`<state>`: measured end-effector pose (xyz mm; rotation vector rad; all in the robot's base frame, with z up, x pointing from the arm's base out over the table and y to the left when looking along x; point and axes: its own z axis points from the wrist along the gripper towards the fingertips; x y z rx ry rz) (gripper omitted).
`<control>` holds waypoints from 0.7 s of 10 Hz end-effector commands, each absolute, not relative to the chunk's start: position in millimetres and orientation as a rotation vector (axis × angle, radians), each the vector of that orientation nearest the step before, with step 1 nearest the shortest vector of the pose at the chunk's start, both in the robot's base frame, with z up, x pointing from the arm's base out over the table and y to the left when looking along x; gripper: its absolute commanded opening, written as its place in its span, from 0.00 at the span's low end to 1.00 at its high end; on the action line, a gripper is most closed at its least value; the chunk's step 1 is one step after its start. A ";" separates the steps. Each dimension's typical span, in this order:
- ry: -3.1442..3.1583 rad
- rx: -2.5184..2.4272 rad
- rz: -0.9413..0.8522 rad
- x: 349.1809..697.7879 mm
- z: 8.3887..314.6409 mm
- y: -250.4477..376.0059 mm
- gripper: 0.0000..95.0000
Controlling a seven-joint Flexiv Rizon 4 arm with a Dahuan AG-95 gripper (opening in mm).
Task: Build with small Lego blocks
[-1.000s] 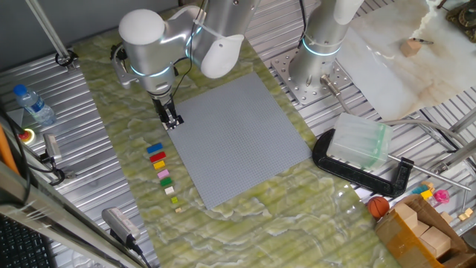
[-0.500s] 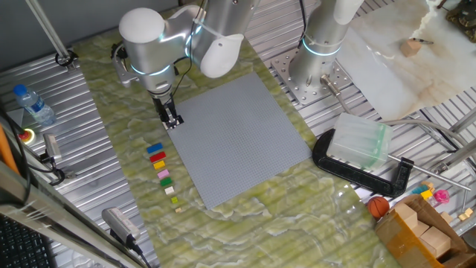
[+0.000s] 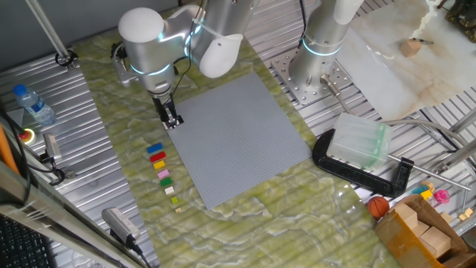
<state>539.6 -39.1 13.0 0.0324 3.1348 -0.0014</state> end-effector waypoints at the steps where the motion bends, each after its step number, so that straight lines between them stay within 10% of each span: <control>1: 3.131 0.044 0.013 537.6 -0.3 -41.3 0.00; 7: 3.127 0.005 0.038 538.1 -9.3 -42.9 0.00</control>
